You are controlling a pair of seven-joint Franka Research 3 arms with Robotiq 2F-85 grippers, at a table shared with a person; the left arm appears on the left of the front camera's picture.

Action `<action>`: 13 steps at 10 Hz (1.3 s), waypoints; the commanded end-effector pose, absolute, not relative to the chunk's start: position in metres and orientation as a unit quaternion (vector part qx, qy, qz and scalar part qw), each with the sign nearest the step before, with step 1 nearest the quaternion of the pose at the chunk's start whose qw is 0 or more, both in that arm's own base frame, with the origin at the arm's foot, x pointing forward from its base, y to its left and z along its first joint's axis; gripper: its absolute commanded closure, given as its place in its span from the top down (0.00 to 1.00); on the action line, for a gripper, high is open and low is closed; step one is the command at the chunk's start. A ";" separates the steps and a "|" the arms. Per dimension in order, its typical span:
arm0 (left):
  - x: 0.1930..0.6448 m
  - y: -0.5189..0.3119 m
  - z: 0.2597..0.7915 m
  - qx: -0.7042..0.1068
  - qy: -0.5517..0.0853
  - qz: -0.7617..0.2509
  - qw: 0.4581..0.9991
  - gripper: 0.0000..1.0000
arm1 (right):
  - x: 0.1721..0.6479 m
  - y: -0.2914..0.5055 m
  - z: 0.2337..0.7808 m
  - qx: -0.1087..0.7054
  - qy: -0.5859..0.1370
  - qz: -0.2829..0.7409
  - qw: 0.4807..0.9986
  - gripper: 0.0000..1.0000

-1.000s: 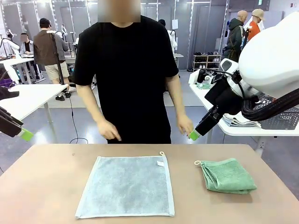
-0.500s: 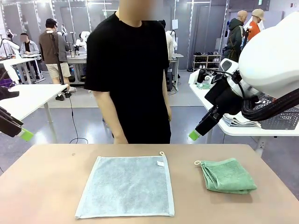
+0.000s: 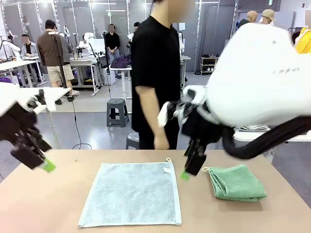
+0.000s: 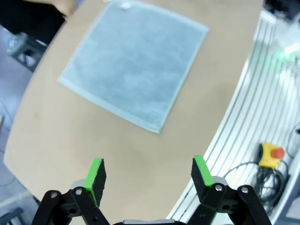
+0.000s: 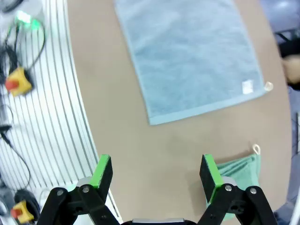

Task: Fold the towels and place them in the basket.
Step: When a person lays out a Towel with hook on the table, fold it in half twice.

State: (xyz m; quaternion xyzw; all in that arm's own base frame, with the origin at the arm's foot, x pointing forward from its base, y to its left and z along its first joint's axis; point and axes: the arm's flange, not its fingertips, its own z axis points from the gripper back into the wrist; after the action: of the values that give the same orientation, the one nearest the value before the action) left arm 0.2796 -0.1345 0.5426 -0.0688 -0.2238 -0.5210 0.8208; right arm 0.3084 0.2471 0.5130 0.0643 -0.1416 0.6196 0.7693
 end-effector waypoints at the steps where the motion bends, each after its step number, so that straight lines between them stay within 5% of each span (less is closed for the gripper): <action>1: 0.271 -0.144 0.497 -0.043 -0.189 -0.557 0.808 0.92 | 0.315 0.272 0.493 0.002 -0.124 0.644 0.755 0.94; 7: 0.246 -0.165 0.402 -0.052 -0.131 -0.676 0.724 0.92 | 0.303 0.290 0.406 -0.005 -0.044 0.669 0.742 0.94; 10: 0.246 -0.163 0.368 -0.056 -0.118 -0.673 0.728 0.92 | 0.313 0.274 0.384 0.036 -0.031 0.645 0.763 0.94; 11: 0.298 -0.203 0.451 -0.043 -0.111 -0.672 0.731 0.92 | 0.304 0.282 0.393 0.007 -0.030 0.669 0.743 0.94; 13: 0.298 -0.203 0.451 -0.043 -0.111 -0.672 0.731 0.92 | 0.304 0.282 0.393 0.007 -0.030 0.669 0.743 0.94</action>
State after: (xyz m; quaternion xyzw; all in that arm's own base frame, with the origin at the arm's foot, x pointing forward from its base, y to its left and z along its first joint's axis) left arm 0.3021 -0.2051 0.4454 -0.0397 -0.1094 -0.6728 0.7306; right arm 0.3056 0.2787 0.3893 0.0129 -0.0289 0.6637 0.7473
